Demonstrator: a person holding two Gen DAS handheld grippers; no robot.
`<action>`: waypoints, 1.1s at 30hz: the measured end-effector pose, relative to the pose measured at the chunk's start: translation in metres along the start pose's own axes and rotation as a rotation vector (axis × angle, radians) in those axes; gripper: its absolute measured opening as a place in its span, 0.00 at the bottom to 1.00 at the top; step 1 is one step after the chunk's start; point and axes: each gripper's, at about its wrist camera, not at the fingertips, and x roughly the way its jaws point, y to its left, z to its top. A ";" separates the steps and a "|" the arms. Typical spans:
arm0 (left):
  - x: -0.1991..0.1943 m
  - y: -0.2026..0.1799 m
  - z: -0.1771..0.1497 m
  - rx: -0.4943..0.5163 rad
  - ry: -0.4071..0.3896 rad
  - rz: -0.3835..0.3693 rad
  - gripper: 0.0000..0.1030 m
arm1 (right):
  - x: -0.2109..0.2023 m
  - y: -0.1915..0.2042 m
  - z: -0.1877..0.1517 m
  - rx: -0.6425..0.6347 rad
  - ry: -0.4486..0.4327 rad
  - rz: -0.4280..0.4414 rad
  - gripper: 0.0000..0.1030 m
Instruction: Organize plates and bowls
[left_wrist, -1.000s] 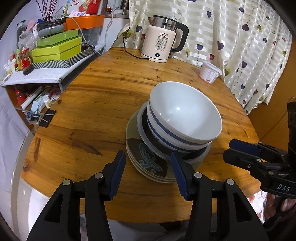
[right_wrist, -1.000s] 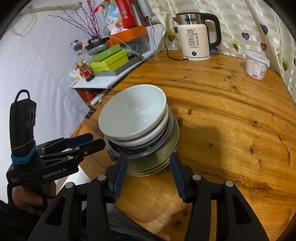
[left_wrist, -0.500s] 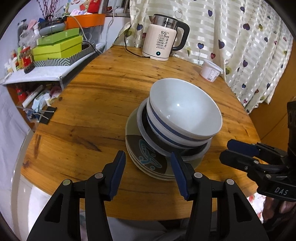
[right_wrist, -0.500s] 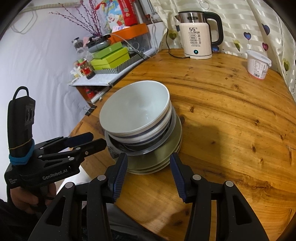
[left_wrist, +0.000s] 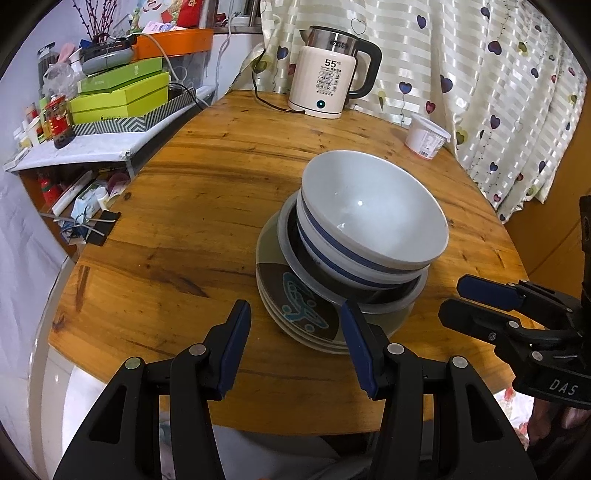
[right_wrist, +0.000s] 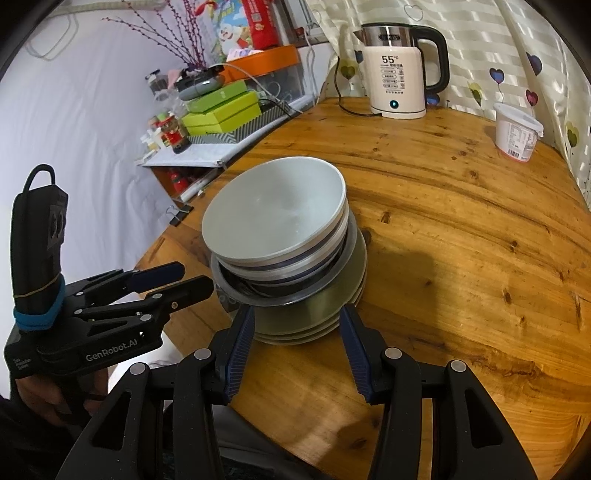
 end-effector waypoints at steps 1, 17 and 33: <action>0.000 0.000 0.000 0.000 0.001 0.003 0.50 | 0.000 0.000 -0.001 0.000 0.002 0.001 0.46; 0.002 -0.002 -0.002 0.004 0.016 0.007 0.50 | 0.001 0.003 -0.001 -0.004 0.007 0.006 0.47; 0.002 -0.003 -0.003 0.005 0.023 0.010 0.50 | 0.002 0.005 -0.003 -0.007 0.008 0.006 0.48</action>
